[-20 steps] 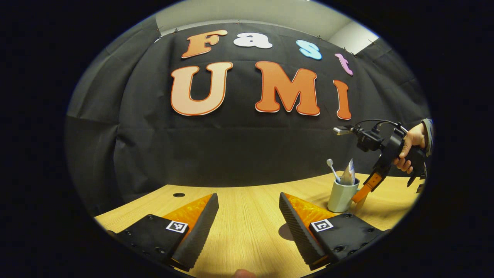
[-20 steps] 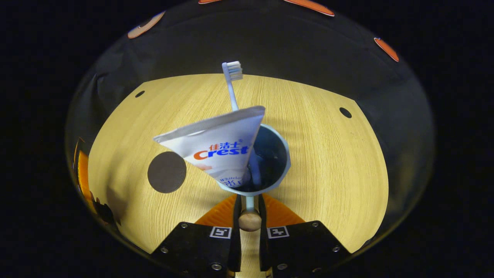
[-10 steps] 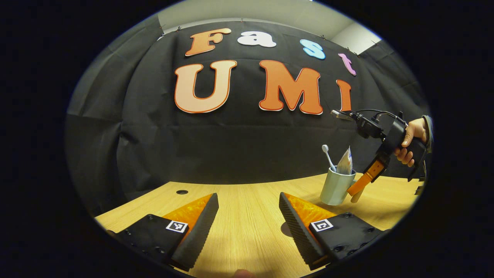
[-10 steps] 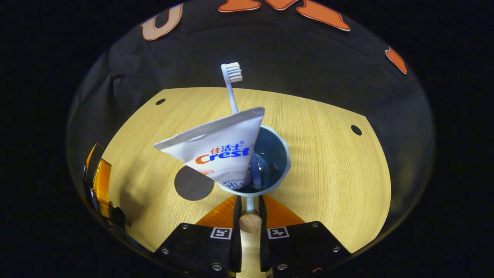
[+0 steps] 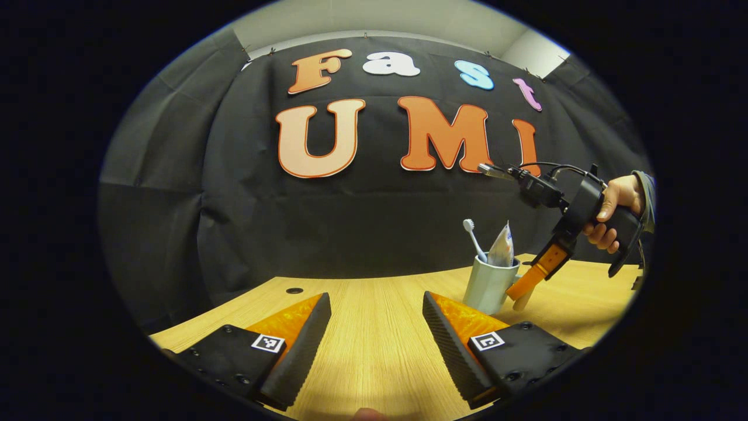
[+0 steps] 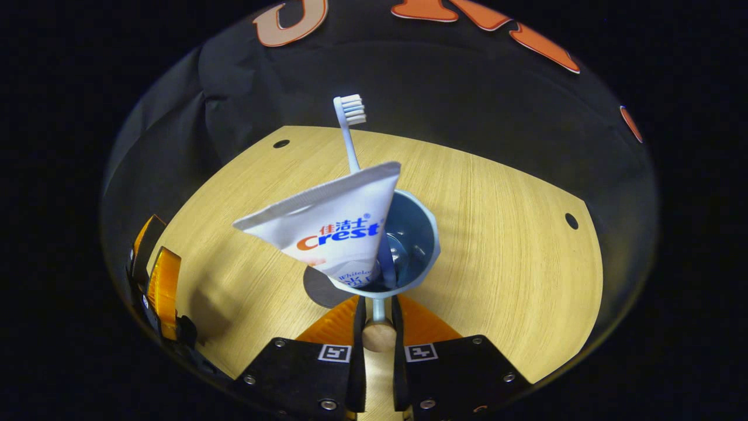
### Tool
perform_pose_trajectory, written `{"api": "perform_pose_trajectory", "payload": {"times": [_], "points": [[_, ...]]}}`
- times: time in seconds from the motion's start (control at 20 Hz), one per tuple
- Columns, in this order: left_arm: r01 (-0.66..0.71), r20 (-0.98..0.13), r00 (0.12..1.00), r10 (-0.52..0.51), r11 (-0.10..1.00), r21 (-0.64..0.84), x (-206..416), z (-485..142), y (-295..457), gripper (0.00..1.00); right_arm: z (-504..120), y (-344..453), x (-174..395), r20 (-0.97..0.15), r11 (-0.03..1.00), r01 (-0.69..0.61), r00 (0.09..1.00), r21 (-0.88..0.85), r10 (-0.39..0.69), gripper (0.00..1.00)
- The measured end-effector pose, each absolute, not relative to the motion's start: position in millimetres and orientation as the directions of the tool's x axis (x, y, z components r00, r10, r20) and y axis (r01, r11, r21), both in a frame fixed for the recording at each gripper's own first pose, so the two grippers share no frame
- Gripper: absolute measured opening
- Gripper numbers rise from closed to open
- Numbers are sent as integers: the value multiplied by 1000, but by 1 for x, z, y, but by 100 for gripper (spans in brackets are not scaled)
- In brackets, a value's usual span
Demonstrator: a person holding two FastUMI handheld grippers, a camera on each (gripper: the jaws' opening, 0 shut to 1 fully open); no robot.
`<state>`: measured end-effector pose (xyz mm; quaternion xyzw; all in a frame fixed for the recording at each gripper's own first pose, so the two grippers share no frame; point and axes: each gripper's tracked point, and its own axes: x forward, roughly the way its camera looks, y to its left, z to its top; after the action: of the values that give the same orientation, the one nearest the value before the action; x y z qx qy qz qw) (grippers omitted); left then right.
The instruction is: Put the toothbrush and toothpaste on the desktop into the cup, then pick up the cup and place it on the coaster on the desktop.
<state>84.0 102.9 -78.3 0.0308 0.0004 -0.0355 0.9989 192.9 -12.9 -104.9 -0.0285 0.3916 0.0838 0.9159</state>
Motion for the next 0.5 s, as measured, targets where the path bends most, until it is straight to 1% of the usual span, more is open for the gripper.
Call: {"api": "perform_pose_trajectory", "payload": {"times": [0.3, 0.5], "points": [[54, 6, 999, -54, 996, 65, 75, -73, 110, 100, -106, -12, 194, -744, 973, -231, 651, -6, 150, 19], [38, -12, 999, -37, 997, 66, 72, -77, 114, 100, -106, -12, 194, -757, 967, -256, 634, -13, 158, 19]]}}
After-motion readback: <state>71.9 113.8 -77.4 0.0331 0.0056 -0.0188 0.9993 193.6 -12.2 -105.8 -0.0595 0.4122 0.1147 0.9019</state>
